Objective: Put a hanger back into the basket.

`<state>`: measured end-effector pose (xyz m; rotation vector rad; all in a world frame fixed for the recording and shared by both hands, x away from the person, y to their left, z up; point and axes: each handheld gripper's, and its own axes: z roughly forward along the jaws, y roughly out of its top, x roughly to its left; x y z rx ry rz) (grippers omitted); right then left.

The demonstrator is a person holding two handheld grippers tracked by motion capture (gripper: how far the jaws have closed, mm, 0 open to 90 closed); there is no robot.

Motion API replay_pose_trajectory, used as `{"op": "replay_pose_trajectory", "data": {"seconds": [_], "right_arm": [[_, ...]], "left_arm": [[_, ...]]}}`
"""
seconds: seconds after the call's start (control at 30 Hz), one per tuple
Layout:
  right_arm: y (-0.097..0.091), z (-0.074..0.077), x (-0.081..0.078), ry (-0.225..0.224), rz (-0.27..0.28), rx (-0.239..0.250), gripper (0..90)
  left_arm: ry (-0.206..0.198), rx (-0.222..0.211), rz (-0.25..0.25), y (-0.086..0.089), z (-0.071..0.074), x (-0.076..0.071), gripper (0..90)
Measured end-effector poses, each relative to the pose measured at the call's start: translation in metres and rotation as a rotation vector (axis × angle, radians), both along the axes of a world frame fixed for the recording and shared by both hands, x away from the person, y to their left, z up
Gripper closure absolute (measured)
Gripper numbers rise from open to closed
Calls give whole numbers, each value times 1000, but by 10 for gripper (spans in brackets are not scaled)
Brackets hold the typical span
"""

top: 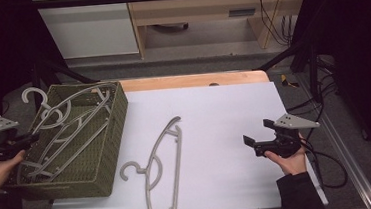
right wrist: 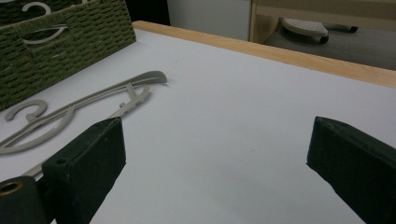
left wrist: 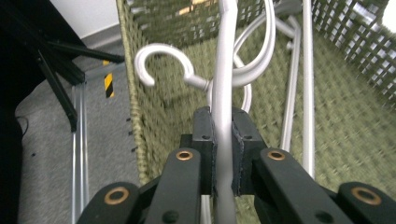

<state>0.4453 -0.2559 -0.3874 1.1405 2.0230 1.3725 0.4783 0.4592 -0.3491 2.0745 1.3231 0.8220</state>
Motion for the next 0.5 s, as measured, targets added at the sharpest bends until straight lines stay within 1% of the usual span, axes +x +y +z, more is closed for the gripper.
{"op": "replay_pose_trajectory", "data": {"seconds": [0.03,0.13,0.17,0.2,0.23,0.27,0.3,0.33,0.37,0.4,0.43,0.47,0.5], "right_arm": [[0,0,0,0,0,0,46],[-1,0,0,0,3,-4,46],[-1,0,0,0,3,-4,46],[-1,0,0,-1,4,-4,46],[-1,0,0,1,5,0,46],[-1,0,0,1,5,0,46],[-1,0,0,-1,4,-5,46],[-1,0,0,-1,4,-5,46],[-1,0,0,-2,4,-4,46],[-1,0,0,-2,4,-4,46],[-1,0,0,-2,4,-5,46],[-1,0,0,-2,4,-5,46],[-1,0,-1,-2,4,-5,46]], "left_arm": [[13,4,-9,-2,-4,1,820],[39,21,-20,-9,-9,5,819],[39,21,-20,-9,-9,5,818],[52,28,-21,-11,-11,7,818],[87,24,-27,-15,-15,10,816],[87,24,-27,-15,-15,10,815],[95,22,-23,-16,-17,11,815],[113,20,-15,-17,-21,14,814],[147,8,-16,-17,-24,16,812],[173,9,-8,-18,-27,18,809],[185,18,1,-20,-30,19,807],[198,18,9,-21,-31,21,804],[194,26,13,-22,-32,21,803]]}}
